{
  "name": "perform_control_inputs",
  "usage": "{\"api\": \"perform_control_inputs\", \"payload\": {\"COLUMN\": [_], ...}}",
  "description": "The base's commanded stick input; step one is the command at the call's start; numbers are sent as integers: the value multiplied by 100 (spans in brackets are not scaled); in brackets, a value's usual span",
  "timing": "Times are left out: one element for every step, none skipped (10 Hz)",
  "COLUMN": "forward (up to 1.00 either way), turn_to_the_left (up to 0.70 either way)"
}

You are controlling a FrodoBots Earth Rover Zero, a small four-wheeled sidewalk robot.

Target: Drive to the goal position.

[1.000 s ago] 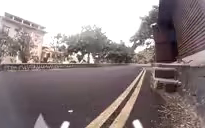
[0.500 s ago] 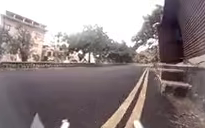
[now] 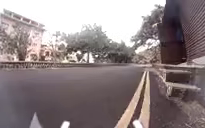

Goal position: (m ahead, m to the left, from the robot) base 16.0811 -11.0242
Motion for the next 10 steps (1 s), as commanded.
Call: {"api": "perform_control_inputs", "payload": {"forward": [50, 50, 50, 50, 50, 50, 50, 50, 50, 50], "turn_to_the_left": [0, 0, 0, 0, -30, -50, -50, -50, -50, -50]}}
